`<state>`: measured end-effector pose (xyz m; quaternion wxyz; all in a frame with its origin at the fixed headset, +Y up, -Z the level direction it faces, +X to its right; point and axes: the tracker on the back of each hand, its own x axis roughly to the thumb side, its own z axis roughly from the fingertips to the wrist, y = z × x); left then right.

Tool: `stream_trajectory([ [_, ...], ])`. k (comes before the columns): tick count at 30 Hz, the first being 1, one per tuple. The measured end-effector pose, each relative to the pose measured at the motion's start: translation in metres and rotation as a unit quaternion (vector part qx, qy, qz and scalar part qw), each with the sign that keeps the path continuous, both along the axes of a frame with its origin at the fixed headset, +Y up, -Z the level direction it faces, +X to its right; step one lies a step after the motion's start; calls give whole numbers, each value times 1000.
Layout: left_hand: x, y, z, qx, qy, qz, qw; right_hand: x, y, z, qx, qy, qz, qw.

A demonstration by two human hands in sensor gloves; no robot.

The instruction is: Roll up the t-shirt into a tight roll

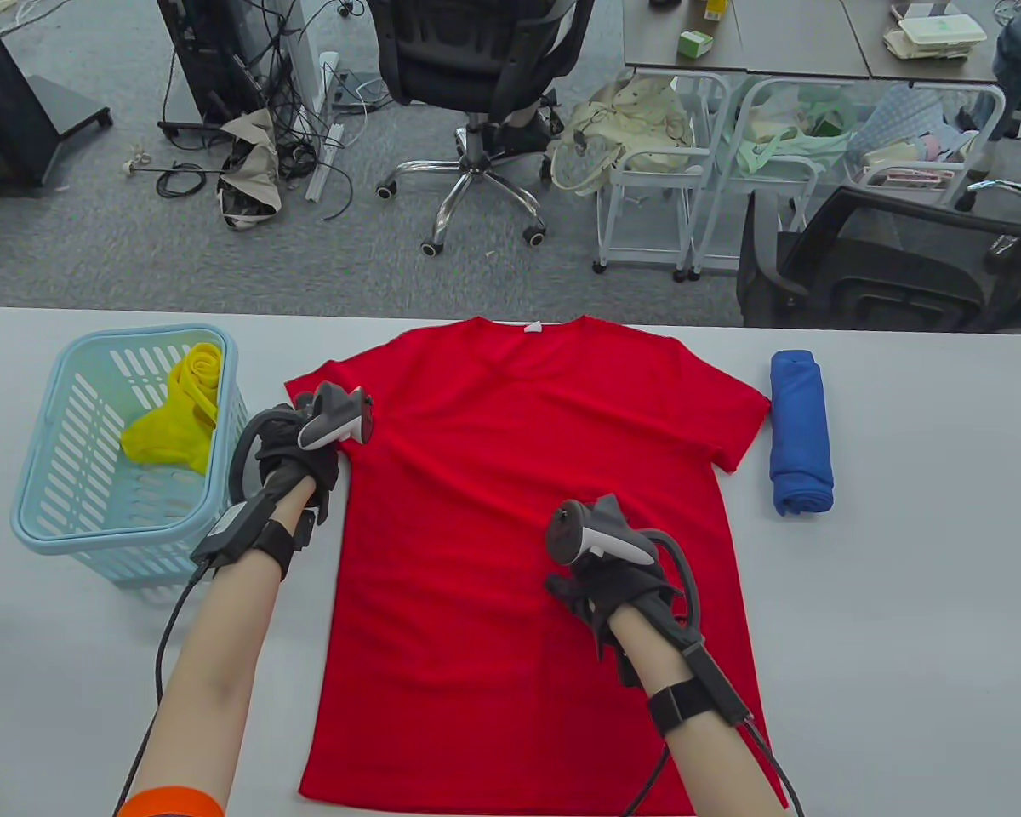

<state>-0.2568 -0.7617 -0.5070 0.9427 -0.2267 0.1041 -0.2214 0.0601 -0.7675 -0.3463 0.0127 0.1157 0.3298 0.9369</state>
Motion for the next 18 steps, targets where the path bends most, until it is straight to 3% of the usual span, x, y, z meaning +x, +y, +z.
stream_trajectory([
  [5, -1, 6, -6, 16, 14, 36, 999, -69, 14, 32, 35, 127, -6, 991],
  [9, 3, 1, -6, 8, -9, 32, 999, -125, 14, 65, 39, 238, -16, 970],
  [18, 16, -1, -4, -4, -86, 61, 994, -191, 12, 110, 38, 368, -20, 929],
])
